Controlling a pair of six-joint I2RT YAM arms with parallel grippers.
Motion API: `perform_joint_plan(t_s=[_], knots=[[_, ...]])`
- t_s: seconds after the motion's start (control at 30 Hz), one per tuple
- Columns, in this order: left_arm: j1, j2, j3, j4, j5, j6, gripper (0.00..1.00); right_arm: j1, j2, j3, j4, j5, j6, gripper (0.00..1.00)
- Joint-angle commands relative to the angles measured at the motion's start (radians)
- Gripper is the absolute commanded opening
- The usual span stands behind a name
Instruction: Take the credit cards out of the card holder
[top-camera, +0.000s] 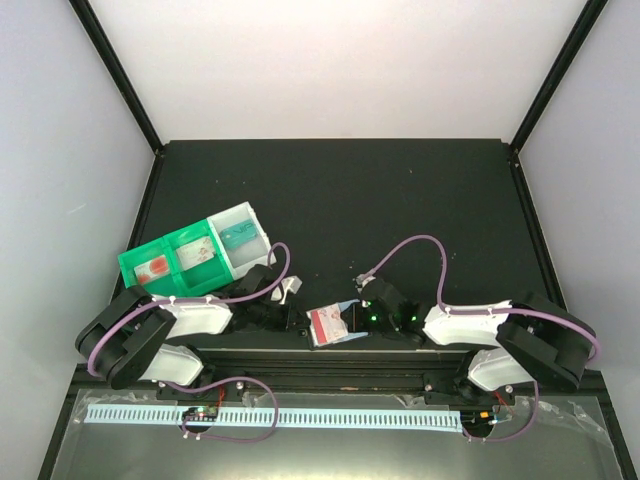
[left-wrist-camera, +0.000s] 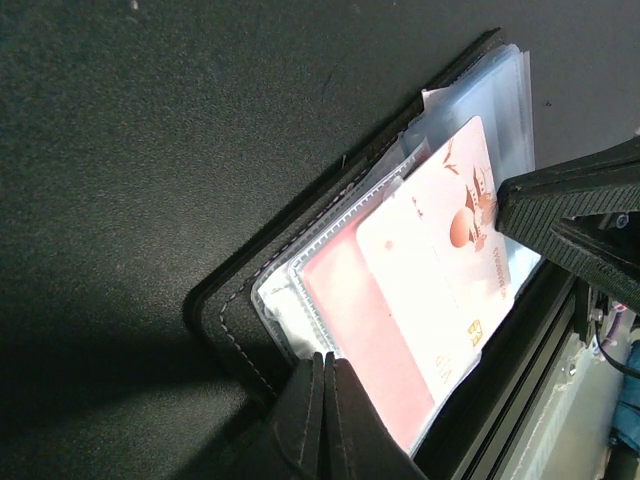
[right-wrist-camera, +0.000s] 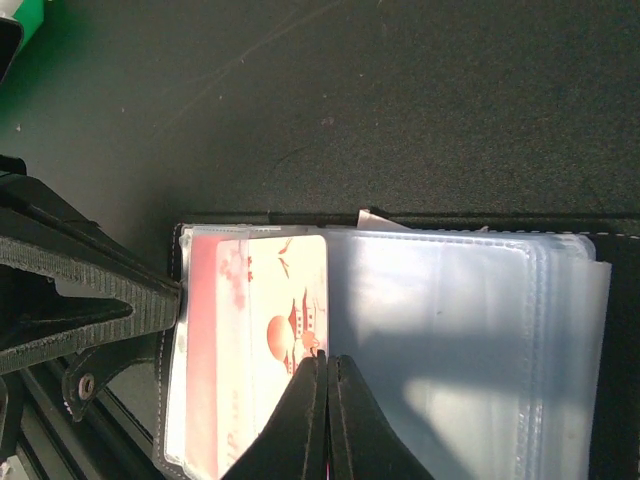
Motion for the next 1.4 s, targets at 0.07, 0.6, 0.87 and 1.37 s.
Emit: perform_joint_plan(t_s=[0.07, 0.6, 0.87, 1.37], knots=[[0.003, 0.030, 0.046, -0.105, -0.151, 0.056, 0.02, -0.010, -0.022, -0.012, 0.020, -0.015, -0.020, 0.09], [0.004, -0.028, 0.060, -0.129, -0.135, 0.028, 0.02, -0.011, 0.081, -0.028, 0.125, -0.097, 0.016, 0.16], [0.001, -0.121, 0.056, -0.103, -0.084, -0.017, 0.05, -0.011, 0.098, -0.043, 0.161, -0.104, 0.029, 0.15], [-0.016, 0.080, 0.021, 0.109, 0.016, -0.059, 0.04, -0.013, 0.099, -0.058, 0.183, -0.105, 0.039, 0.15]])
